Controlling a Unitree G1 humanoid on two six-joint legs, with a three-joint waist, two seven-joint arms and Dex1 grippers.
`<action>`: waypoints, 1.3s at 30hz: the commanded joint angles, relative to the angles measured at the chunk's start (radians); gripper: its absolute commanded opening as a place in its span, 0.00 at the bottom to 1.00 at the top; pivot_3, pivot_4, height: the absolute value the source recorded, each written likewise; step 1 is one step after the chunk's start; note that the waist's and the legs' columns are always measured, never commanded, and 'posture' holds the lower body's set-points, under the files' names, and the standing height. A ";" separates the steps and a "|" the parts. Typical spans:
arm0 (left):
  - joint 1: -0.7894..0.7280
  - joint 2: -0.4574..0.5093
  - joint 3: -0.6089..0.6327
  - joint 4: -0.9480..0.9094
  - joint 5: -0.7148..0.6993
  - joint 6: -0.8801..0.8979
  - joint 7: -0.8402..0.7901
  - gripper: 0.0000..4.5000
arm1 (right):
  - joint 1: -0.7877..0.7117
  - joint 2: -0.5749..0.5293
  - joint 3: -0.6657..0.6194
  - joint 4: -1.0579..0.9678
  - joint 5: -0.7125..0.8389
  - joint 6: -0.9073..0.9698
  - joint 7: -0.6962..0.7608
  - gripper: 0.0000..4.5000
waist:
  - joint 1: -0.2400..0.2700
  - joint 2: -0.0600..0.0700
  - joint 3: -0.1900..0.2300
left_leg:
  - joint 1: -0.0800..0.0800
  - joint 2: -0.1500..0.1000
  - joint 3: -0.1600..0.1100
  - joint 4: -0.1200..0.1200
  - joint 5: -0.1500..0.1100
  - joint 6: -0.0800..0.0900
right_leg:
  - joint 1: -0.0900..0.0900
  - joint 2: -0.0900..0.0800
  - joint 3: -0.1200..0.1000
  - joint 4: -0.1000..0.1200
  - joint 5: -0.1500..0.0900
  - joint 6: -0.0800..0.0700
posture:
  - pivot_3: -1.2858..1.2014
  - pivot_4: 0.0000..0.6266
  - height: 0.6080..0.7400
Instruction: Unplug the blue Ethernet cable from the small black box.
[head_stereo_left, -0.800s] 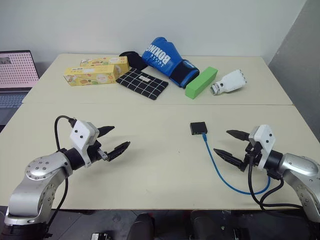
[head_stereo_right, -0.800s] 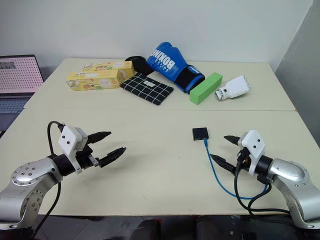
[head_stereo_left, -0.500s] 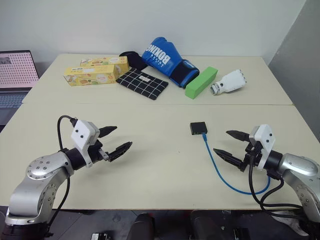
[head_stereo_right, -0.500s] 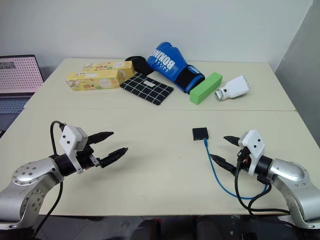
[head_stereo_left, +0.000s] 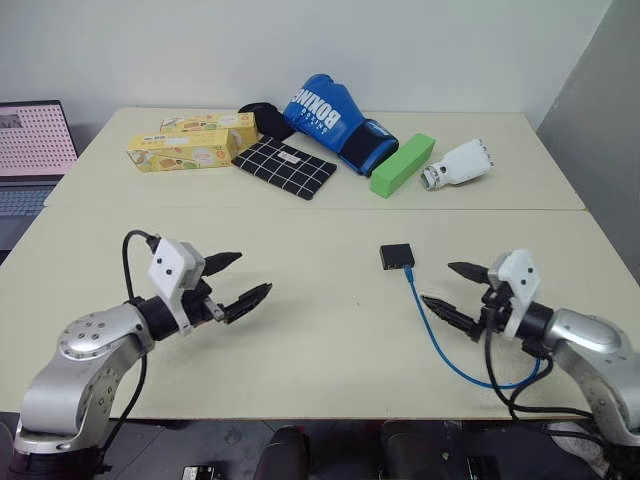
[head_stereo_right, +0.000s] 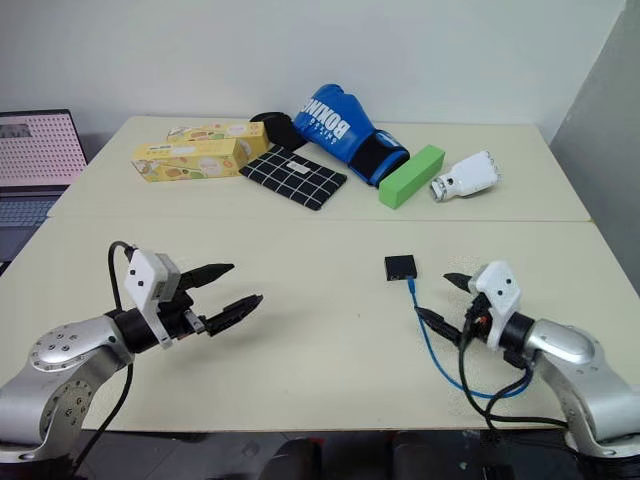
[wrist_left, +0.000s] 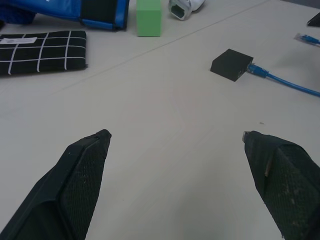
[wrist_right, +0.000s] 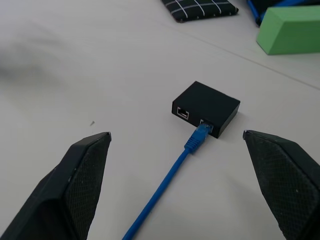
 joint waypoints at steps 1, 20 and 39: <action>-0.028 0.035 -0.025 -0.013 -0.026 -0.002 -0.071 1.00 | -0.014 0.051 0.071 -0.020 -0.066 0.017 -0.085 1.00 | 0.000 0.000 0.000 | 0.000 0.000 0.000 0.000 0.000 0.000 | 0.000 0.000 0.000 0.000 0.000 0.000 | 0.52 0.24 1.00; -0.114 0.120 -0.158 -0.024 -0.017 -0.067 -0.317 1.00 | -0.153 0.368 0.176 0.200 -0.330 0.108 -0.446 0.83 | -0.003 0.001 0.000 | 0.001 0.000 0.002 -0.001 0.000 0.000 | -0.001 0.002 0.000 0.000 0.000 0.000 | 0.52 0.24 1.00; -0.113 0.046 -0.093 0.087 -0.063 -0.014 -0.204 1.00 | -0.284 0.170 0.241 0.204 -0.359 0.033 -0.212 0.04 | -0.002 0.001 0.001 | 0.000 -0.001 0.001 0.000 0.000 0.000 | -0.001 0.003 0.000 0.000 0.000 0.000 | 0.52 0.24 1.00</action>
